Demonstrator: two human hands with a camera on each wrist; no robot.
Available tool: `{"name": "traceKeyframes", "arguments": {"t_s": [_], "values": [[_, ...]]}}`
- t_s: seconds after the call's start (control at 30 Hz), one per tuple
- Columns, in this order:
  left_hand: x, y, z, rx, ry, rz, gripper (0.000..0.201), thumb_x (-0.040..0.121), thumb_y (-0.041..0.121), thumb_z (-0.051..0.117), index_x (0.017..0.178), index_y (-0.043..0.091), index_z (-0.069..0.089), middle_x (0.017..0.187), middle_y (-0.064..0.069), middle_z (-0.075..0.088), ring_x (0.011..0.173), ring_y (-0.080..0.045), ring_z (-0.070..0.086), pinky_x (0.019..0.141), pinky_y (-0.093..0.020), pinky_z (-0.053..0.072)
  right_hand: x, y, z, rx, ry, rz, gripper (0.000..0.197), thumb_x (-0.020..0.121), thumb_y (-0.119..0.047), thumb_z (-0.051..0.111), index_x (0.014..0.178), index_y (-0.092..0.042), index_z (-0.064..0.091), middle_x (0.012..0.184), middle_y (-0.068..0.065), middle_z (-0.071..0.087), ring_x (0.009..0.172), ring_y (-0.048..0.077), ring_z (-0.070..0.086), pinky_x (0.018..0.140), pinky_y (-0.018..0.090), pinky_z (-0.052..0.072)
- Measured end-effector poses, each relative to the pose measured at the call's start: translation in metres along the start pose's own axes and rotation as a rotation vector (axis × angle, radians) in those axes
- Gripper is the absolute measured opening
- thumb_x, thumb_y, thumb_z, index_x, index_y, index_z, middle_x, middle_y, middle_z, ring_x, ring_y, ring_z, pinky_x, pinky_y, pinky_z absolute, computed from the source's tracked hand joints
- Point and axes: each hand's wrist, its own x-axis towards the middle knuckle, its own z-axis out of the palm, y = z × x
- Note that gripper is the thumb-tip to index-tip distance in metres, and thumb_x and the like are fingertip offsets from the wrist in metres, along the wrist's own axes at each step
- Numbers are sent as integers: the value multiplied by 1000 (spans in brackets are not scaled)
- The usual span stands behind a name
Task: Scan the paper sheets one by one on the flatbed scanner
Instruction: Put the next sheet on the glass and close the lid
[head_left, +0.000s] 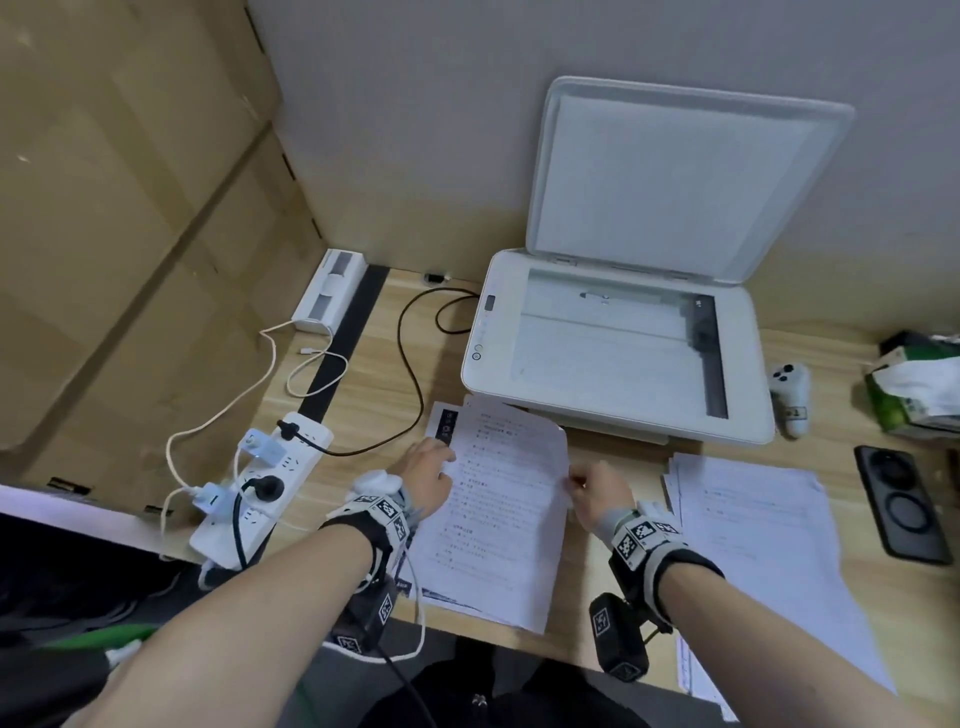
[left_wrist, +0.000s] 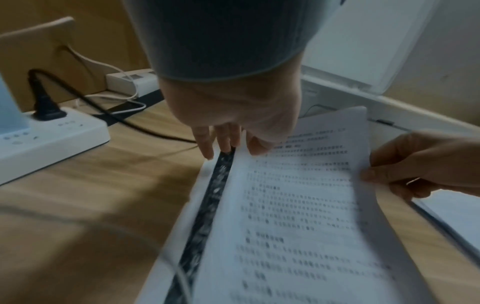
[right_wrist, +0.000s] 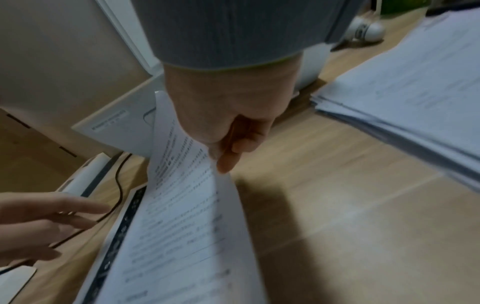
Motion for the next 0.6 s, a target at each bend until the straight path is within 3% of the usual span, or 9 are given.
{"name": "traceKeyframes", "arguments": {"t_s": [0.03, 0.1, 0.2, 0.33, 0.43, 0.5, 0.6], "values": [[1, 11, -6, -1, 12, 20, 37, 95, 14, 44, 129, 19, 57, 139, 2, 48, 128, -19, 45, 102, -32, 40, -2, -4, -12, 9, 2, -10, 26, 94, -9, 53, 71, -7, 64, 63, 3, 68, 57, 17, 69, 48, 26, 48], [6, 37, -26, -13, 40, 84, 34, 95, 16, 44, 126, 21, 60, 133, 3, 52, 119, -18, 52, 93, -30, 45, -8, -14, -44, 21, 45, -22, 30, 92, -4, 49, 66, -12, 60, 59, 1, 67, 49, 9, 67, 41, 20, 42], [19, 69, -49, -102, 56, 163, 31, 91, 14, 48, 112, 24, 68, 118, 5, 67, 103, -15, 63, 89, -32, 52, -8, -31, -88, 66, 99, -96, 26, 92, -12, 55, 68, -17, 62, 56, -1, 67, 48, 8, 67, 51, 22, 42], [27, 95, -71, -151, 65, 270, 29, 86, 12, 51, 96, 27, 74, 99, 12, 72, 92, -11, 65, 82, -24, 50, -5, -54, -122, 131, 169, -138, 8, 88, -17, 65, 83, -23, 67, 72, -6, 73, 48, 9, 68, 57, 25, 50], [36, 111, -79, -200, 96, 336, 30, 87, 11, 49, 101, 25, 72, 106, 10, 71, 98, -11, 63, 87, -26, 50, 3, -65, -134, 92, 252, -139, 7, 86, -17, 64, 86, -24, 67, 69, -8, 73, 55, 7, 69, 61, 25, 48], [44, 115, -76, -183, 134, 394, 34, 90, 12, 48, 114, 24, 69, 119, 10, 66, 110, -12, 59, 95, -30, 47, 9, -66, -134, 22, 284, -127, 8, 87, -20, 62, 90, -26, 66, 73, -8, 72, 73, 11, 70, 69, 29, 51], [54, 118, -68, -50, 67, 459, 50, 90, 15, 45, 139, 18, 52, 145, 3, 47, 133, -16, 43, 110, -33, 36, 15, -64, -132, -46, 298, -152, 25, 89, -17, 55, 111, -25, 66, 104, 0, 72, 100, 24, 65, 83, 35, 51]]}}
